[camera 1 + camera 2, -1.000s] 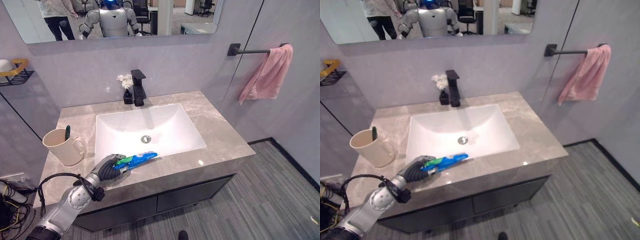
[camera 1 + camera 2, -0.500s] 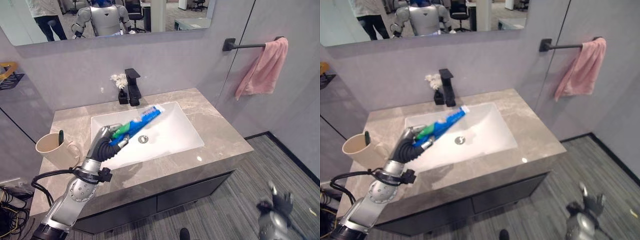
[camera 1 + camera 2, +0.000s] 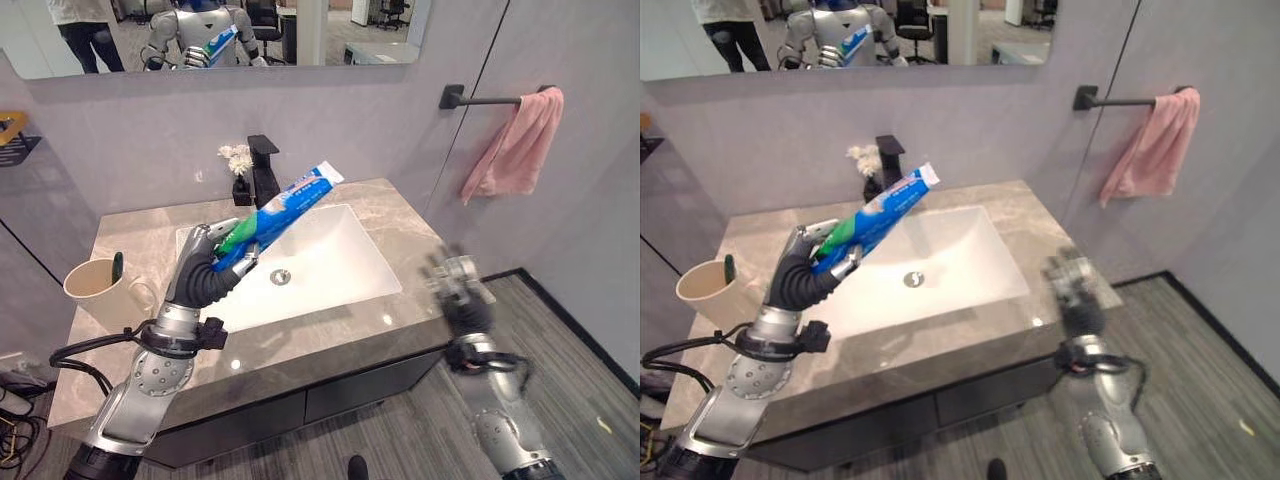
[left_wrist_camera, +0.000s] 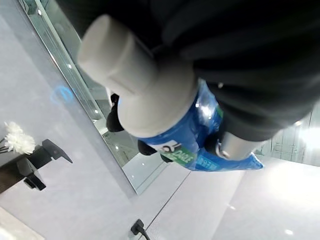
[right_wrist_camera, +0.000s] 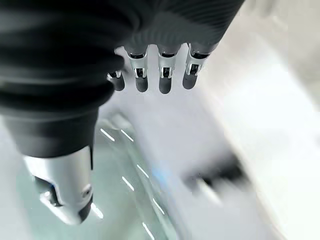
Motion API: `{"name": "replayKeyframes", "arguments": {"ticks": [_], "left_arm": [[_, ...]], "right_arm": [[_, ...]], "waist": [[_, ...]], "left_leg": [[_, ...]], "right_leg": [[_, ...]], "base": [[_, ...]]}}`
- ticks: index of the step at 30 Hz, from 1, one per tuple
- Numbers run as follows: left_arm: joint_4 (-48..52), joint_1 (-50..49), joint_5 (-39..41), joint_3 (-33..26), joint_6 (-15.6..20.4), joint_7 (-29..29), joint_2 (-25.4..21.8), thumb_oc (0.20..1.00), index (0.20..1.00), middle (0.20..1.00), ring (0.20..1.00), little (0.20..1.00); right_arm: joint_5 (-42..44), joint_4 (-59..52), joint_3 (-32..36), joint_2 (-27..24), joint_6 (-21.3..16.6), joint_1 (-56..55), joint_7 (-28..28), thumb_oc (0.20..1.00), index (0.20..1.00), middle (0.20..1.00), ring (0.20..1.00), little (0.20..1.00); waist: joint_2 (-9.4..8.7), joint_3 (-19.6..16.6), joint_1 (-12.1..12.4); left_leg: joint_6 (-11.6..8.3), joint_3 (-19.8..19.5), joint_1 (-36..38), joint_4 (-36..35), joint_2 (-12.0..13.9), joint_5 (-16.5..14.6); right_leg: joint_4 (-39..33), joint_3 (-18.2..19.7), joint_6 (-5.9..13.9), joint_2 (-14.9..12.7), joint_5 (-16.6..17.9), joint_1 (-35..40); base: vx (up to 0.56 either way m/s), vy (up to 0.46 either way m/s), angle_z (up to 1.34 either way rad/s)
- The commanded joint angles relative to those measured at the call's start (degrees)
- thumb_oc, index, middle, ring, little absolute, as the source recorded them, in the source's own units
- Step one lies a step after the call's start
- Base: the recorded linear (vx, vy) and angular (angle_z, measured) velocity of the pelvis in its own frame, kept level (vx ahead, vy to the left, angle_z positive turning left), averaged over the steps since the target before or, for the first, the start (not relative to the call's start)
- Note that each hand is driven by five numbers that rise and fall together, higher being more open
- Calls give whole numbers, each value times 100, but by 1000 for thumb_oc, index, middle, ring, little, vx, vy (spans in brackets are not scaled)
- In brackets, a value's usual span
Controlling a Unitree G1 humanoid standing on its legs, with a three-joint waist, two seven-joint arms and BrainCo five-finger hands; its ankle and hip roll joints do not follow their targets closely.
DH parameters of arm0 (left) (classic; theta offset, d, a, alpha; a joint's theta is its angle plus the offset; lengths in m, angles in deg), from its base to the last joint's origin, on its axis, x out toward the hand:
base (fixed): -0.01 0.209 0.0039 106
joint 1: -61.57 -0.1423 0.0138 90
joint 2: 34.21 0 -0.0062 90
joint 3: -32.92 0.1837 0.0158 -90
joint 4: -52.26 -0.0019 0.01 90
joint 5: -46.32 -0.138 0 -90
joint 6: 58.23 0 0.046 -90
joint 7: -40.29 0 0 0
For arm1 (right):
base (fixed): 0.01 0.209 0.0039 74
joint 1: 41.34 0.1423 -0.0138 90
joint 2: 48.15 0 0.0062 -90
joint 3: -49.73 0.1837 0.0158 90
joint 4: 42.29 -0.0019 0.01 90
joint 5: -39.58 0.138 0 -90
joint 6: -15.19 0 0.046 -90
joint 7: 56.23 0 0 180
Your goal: Put brush and paste in cup on sink, flatten towel.
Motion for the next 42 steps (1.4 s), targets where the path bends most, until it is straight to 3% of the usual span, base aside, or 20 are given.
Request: {"name": "replayKeyframes", "arguments": {"ticks": [1, 9, 15, 31, 42], "left_arm": [[171, 414, 137, -153, 115, -52, -318, 200, 200, 200, 200, 200], [283, 193, 274, -162, 113, -170, -399, 200, 200, 200, 200, 200], [238, 166, 393, -132, 165, -61, -308, 200, 200, 200, 200, 200], [215, 1170, 55, -87, 304, 719, -513, 200, 200, 200, 200, 200], [462, 1105, 293, -151, 281, 700, -482, 200, 200, 200, 200, 200]], "right_arm": [[-149, -118, 540, 364, 154, 971, -494, 1000, 1000, 1000, 1000, 1000], [-166, -205, -136, 769, 167, 2236, -670, 1000, 1000, 1000, 1000, 1000], [-343, -206, -107, 1308, -198, 2575, -527, 1000, 1000, 1000, 1000, 1000], [-495, 37, -159, 1713, -602, 3673, 7, 1000, 1000, 1000, 1000, 1000], [-344, -16, -96, 1839, -628, 3785, 167, 1000, 1000, 1000, 1000, 1000]], "waist": [[-89, 22, 102], [-71, 30, 311], [-18, 83, 464], [-22, 25, 551], [-49, 47, 588]], "left_leg": [[57, -273, 26, 53, 36, -82], [86, -363, 41, 53, 9, -85], [137, -577, -43, 53, -80, -66], [142, -661, -37, 53, -134, -78], [176, -643, -50, 53, -156, -84]], "right_leg": [[-1, -80, 321, -457, -165, 295], [-1, -173, 304, -487, -194, 396], [3, -377, 279, -591, -237, 507], [7, -537, 275, -672, -272, 604], [12, -494, 267, -653, -289, 575]], "base": [[2, 11, 5], [3, 11, 11], [4, 20, 17], [4, 3, 7], [0, 0, 0]]}}
